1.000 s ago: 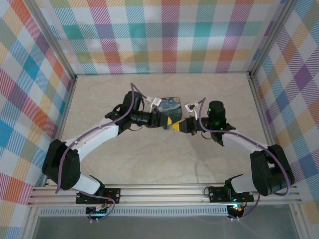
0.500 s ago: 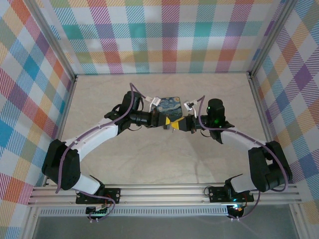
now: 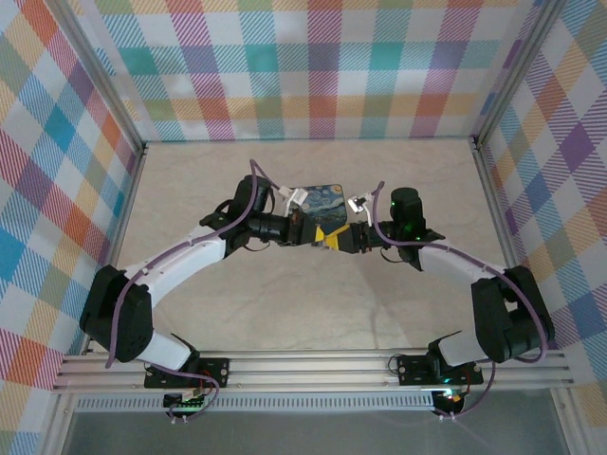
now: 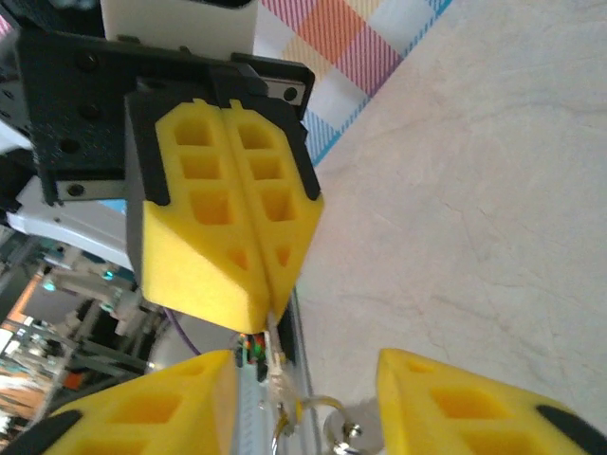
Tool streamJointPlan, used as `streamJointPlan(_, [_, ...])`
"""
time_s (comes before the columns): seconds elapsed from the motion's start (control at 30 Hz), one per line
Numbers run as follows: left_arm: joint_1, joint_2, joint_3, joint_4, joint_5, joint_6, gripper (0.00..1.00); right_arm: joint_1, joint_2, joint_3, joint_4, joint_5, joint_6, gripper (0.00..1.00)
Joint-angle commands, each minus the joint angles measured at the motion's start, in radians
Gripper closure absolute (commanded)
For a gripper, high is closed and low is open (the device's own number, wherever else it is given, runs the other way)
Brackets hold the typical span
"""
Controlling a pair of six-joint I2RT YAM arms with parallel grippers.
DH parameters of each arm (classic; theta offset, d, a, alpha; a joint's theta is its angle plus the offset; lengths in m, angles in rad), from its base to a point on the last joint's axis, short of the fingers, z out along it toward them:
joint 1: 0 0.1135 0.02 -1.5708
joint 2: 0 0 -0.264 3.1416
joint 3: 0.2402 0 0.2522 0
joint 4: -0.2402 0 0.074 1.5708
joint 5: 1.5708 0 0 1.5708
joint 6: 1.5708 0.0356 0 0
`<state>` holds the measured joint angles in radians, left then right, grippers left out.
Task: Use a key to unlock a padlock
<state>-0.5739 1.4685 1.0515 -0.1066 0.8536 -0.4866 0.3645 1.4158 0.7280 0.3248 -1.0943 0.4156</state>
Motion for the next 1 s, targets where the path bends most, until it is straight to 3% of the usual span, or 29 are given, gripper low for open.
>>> streamJointPlan(0.0, [-0.002,-0.014,0.047,-0.062,0.012,0.066,1.0,-0.032,-0.053,0.033,-0.162,0.028,-0.124,0.52])
streamJointPlan(0.23, [-0.003,-0.001,0.056,-0.045,0.022,0.053,1.0,-0.06,-0.044,0.071,-0.101,0.018,-0.069,0.53])
streamJointPlan(0.37, [-0.003,0.001,0.058,-0.048,0.022,0.054,1.0,-0.042,-0.005,0.067,-0.008,-0.031,-0.012,0.57])
streamJointPlan(0.57, [-0.001,-0.003,0.059,-0.048,0.015,0.053,1.0,-0.001,0.02,0.069,-0.015,-0.042,-0.022,0.58])
streamJointPlan(0.97, [0.011,-0.002,0.067,-0.047,0.012,0.049,1.0,-0.001,0.02,0.05,-0.02,-0.068,-0.024,0.73])
